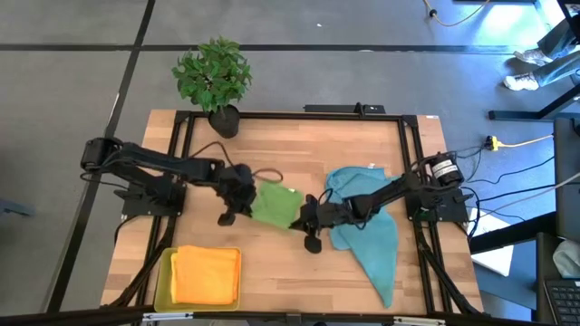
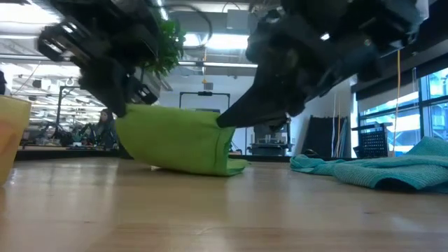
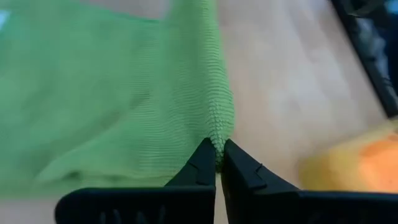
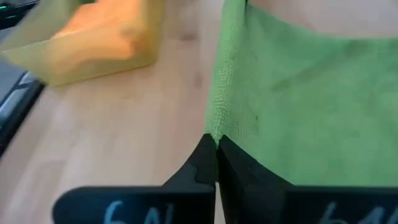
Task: Fold microfiber towels
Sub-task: Fold the green microfiber cloth
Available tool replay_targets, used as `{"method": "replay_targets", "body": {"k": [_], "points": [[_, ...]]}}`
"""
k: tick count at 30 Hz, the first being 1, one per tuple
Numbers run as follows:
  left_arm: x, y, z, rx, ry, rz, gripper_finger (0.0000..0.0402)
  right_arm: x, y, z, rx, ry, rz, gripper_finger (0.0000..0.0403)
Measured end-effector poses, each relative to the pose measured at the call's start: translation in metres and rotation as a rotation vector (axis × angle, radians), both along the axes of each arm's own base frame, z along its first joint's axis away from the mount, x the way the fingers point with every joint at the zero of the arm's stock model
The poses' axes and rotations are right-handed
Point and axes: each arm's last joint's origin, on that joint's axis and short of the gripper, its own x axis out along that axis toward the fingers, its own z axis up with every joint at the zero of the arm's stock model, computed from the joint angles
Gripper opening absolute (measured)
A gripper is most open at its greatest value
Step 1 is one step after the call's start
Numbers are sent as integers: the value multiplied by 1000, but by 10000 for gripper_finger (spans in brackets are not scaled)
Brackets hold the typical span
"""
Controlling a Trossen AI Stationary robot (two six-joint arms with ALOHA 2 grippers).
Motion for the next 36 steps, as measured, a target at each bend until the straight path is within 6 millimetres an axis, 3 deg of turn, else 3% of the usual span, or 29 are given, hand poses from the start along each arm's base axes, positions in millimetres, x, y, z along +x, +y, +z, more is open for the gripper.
{"method": "replay_targets", "body": {"k": [6,11,18,27,36], "points": [[0,-37,10,-45,-62,-102,0,-4,22,5,49,-44,73,2],[-5,-42,16,-15,-86,-108,0,-3,19,4,77,-33,60,4],[-6,-3,12,36,-52,10,0,5,-21,0,96,11,-57,3],[-15,57,-10,7,-26,157,0,8,-58,-5,111,65,-191,3],[-7,82,-42,-38,29,191,0,1,-85,-13,79,102,-330,3]]}}
